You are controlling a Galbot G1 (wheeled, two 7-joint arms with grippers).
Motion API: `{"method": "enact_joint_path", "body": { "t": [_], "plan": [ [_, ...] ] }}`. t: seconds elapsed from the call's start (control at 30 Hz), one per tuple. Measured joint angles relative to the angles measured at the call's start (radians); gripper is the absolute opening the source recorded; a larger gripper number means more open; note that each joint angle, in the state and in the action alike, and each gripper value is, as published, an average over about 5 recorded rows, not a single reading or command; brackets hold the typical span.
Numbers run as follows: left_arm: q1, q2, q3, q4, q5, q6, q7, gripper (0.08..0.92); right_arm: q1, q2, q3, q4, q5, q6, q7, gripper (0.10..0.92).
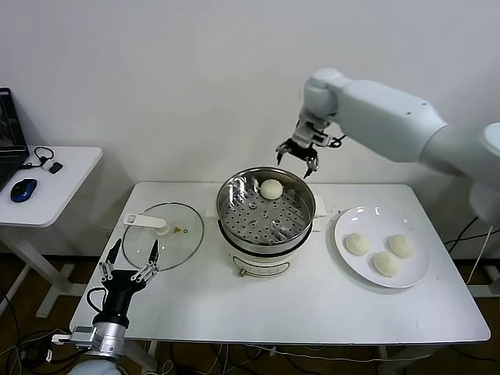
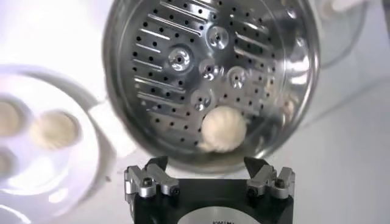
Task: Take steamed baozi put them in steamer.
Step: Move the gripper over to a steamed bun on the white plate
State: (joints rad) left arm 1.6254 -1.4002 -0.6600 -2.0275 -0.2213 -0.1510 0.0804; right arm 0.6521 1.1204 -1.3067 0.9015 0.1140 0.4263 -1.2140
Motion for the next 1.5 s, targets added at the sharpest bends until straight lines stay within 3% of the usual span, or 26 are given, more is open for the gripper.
{"method": "enact_joint_path", "body": {
  "t": [0.23,0.5,0.9,1.5],
  "plan": [
    [0.010,0.000,0.003,-0.009,0.003,-0.002,0.000,0.823,0.034,-0.129,-0.066,0.008,0.160,-0.128,-0.020,0.823],
    [0.023,-0.004,0.004,-0.018,0.005,-0.005,0.000,0.823,-0.020,-0.260,-0.077,-0.002,0.219,-0.223,-0.029,0.823],
    [0.016,-0.010,0.005,-0.017,0.012,-0.003,-0.002,0.823,-0.211,-0.353,0.029,-0.002,0.159,-0.294,-0.028,0.823],
    [0.016,-0.010,0.002,0.001,0.012,-0.006,-0.003,0.823,-0.456,-0.311,0.219,-0.093,0.050,-0.313,0.019,0.823]
  ]
}}
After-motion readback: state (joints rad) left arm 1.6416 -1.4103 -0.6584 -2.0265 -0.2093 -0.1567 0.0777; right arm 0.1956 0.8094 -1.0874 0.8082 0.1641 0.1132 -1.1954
